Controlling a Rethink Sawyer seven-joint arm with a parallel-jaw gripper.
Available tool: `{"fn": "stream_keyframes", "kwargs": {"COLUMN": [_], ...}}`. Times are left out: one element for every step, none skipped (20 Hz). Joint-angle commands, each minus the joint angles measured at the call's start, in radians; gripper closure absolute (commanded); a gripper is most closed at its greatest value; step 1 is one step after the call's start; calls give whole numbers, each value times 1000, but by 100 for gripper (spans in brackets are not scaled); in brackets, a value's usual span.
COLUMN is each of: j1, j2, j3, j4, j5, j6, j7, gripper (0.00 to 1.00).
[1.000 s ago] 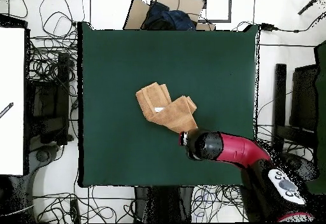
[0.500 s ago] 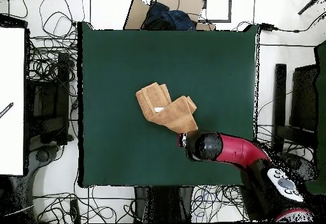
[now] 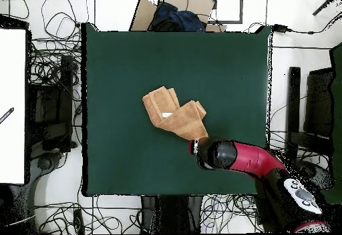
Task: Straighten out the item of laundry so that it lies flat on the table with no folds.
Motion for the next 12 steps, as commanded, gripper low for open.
{"fn": "stream_keyframes", "kwargs": {"j1": [-12,-12,-12,-12,-10,-9,-5,-3,-1,-1,0,-1], "j2": [3,6,9,12,9,7,4,2,5,16,28,35], "j3": [96,95,95,96,98,98,99,100,101,101,102,104], "j4": [7,7,6,5,3,-1,-9,-16,-25,-39,-52,-64], "j5": [-42,-43,-43,-42,-40,-40,-37,-35,-35,-35,-35,-37], "j6": [-48,-49,-50,-50,-46,-42,-28,-20,-14,-9,-5,1], "j7": [-1,0,1,1,0,-2,-5,-9,-12,-15,-19,-26], "gripper": [0,0,0,0,0,0,0,0,0,0,0,0]}}
